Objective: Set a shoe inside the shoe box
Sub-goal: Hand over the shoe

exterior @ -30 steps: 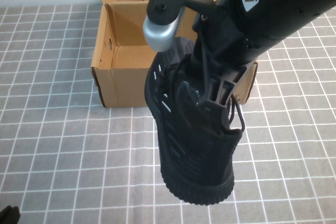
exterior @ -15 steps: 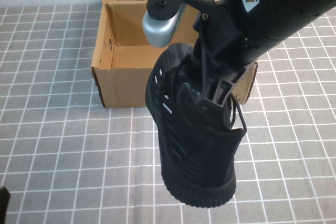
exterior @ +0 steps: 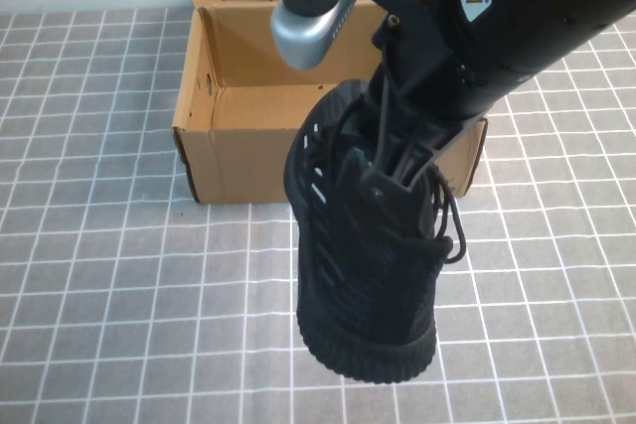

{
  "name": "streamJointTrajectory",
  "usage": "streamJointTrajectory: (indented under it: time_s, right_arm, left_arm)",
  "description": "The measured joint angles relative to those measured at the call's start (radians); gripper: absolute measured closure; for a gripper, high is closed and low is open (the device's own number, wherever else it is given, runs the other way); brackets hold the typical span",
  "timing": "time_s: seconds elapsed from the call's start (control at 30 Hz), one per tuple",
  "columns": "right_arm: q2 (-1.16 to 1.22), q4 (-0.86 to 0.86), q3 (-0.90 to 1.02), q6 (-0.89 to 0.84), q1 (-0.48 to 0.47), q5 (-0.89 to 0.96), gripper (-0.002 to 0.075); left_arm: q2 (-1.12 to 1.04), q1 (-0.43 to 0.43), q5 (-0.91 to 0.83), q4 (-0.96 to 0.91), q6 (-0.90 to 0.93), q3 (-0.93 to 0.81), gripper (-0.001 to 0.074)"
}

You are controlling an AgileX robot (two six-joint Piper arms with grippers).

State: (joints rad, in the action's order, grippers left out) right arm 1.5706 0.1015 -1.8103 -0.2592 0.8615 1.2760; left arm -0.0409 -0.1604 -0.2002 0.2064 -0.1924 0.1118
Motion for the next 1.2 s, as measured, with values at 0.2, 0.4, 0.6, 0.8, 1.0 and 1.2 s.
streamJointTrajectory:
  time_s: [0.2, 0.4, 0.6, 0.8, 1.0, 1.2]
  right_arm:
    - [0.022, 0.034, -0.019, 0.054, 0.0, 0.0, 0.0732]
    - [0.072, 0.052, -0.101, 0.064, 0.0, 0.0, 0.0732]
    - [0.146, 0.039, -0.224, 0.081, -0.04, 0.001, 0.0732]
    - [0.235, 0.013, -0.343, 0.092, -0.123, 0.005, 0.0732]
    - [0.323, 0.0, -0.443, 0.112, -0.179, 0.007, 0.0732]
    - [0.396, -0.026, -0.504, 0.135, -0.213, 0.007, 0.0732]
  left_arm:
    - [-0.252, 0.0, -0.252, 0.0, 0.077, 0.245, 0.0736]
    - [-0.495, 0.0, -0.37, 0.123, 0.344, 0.431, 0.0736]
    - [-0.7, 0.0, -0.379, 0.43, 0.743, 0.535, 0.0736]
    - [-0.838, 0.0, -0.38, 0.812, 1.151, 0.567, 0.0736]
    - [-0.938, -0.059, -0.359, 1.07, 1.456, 0.644, 0.0736]
    - [-1.078, -0.197, -0.287, 1.103, 1.56, 0.781, 0.0736]
